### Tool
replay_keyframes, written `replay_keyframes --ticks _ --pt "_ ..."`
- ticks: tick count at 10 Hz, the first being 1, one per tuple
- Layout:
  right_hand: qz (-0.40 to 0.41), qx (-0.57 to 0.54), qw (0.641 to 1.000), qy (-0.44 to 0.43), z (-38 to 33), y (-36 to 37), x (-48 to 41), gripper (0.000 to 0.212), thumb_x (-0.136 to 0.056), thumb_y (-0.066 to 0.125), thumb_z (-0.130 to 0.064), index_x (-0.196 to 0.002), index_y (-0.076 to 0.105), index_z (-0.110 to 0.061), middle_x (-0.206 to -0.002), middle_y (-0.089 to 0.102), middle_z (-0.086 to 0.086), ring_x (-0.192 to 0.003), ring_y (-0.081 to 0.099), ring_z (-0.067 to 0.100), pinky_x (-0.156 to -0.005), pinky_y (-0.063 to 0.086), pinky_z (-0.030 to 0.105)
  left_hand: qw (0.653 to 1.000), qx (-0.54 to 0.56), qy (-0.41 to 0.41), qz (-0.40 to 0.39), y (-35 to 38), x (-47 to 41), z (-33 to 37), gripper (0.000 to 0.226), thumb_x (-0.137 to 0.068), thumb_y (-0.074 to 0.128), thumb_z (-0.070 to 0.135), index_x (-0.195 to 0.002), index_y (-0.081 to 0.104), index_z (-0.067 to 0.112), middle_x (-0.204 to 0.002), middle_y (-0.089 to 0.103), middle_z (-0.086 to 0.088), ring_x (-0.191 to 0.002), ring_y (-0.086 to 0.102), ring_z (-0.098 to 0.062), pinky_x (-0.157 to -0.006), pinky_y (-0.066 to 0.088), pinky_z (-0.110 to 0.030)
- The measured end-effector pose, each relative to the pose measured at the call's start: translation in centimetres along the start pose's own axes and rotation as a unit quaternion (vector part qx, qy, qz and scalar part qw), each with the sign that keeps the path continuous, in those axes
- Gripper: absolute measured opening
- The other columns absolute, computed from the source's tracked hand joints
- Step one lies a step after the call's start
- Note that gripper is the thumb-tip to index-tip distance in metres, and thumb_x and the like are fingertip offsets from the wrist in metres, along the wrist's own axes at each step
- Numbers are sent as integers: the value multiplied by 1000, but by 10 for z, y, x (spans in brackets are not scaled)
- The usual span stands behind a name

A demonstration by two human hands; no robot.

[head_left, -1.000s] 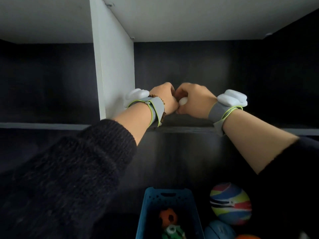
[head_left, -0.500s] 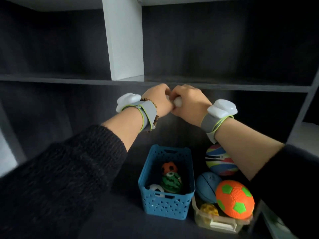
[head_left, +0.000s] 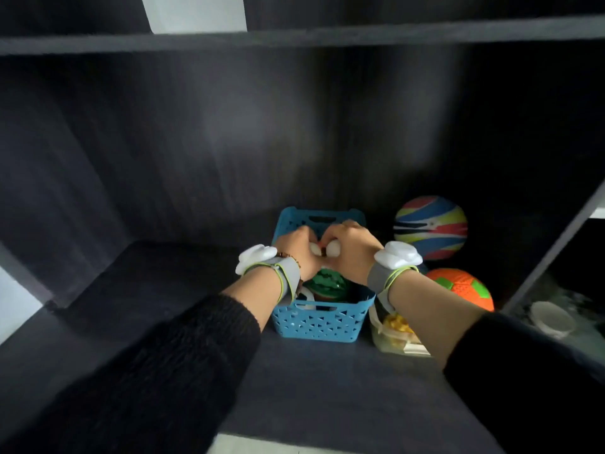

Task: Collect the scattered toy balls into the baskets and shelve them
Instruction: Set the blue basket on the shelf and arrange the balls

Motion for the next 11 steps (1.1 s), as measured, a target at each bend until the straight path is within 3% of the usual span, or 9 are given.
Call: replay_keyframes --ticks 1,2,3,4,5,7,8,9,11 --pt "-54 -4 997 54 26 44 -15 46 -75 75 -33 -118 60 -25 -116 66 4 -103 64 27 -82 50 30 998 -36 -8 -53 41 -24 -18 42 -78 65 37 -115 54 22 -115 62 -6 -98 61 -29 -75 49 -33" --pt "-81 16 991 101 54 80 -28 48 -79 71 -38 -124 58 -26 -119 67 3 -103 65 27 -74 44 26 994 -45 -22 -93 81 -47 -33 40 -79 62 35 -117 54 23 -119 55 -10 -99 60 -30 -82 50 -33" --pt "-109 46 984 132 80 105 -38 43 -83 65 -29 -125 56 -27 -120 65 5 -102 64 29 -73 43 27 989 -35 -24 -142 113 -68 -45 37 -82 57 27 -118 53 23 -121 54 -8 -101 58 -27 -78 46 -31" --pt "-133 69 977 149 95 122 -44 46 -87 59 -20 -133 52 -26 -126 59 6 -109 61 29 -79 47 30 984 -34 -18 -176 131 -80 -51 35 -87 51 26 -121 49 20 -113 56 -5 -94 56 -24 -71 42 -30" --pt "-158 74 971 161 106 137 -48 44 -89 57 -18 -132 52 -17 -128 57 10 -114 57 31 -89 46 35 977 -59 4 -204 153 -89 -50 18 -88 51 21 -103 57 14 -101 64 -4 -88 61 -26 -63 40 -29" --pt "-151 78 970 176 114 149 -55 35 -93 50 -22 -128 53 -23 -129 56 6 -111 59 32 -83 43 29 972 -94 35 -213 175 -97 -58 38 -92 53 30 -124 54 9 -123 61 -13 -113 57 -30 -89 43 -34" --pt "-157 73 969 176 109 146 -54 36 -92 52 -21 -128 54 -22 -129 56 7 -111 59 33 -79 41 28 964 -135 54 -223 176 -94 -50 33 -102 33 19 -127 51 6 -132 55 -11 -121 52 -28 -84 38 -29" --pt "-139 52 975 166 99 139 -49 38 -87 59 -23 -124 58 -20 -122 61 10 -104 63 34 -77 47 30 974 -86 37 -205 164 -87 -48 29 -100 36 20 -115 57 8 -121 61 -10 -109 58 -28 -73 37 -30" --pt "-91 -1 983 158 76 111 -26 34 -85 56 -19 -118 62 -24 -120 65 7 -99 64 30 -84 55 35 982 -29 -11 -185 128 -61 -50 31 -89 51 30 -118 55 20 -118 63 -4 -101 63 -25 -87 52 -31"
Point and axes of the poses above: each hand's wrist, its own x-axis away from the middle knuckle, its own y-axis out of the palm, z = x × y, the point moved 3 cm from there along -x, towards the middle knuckle
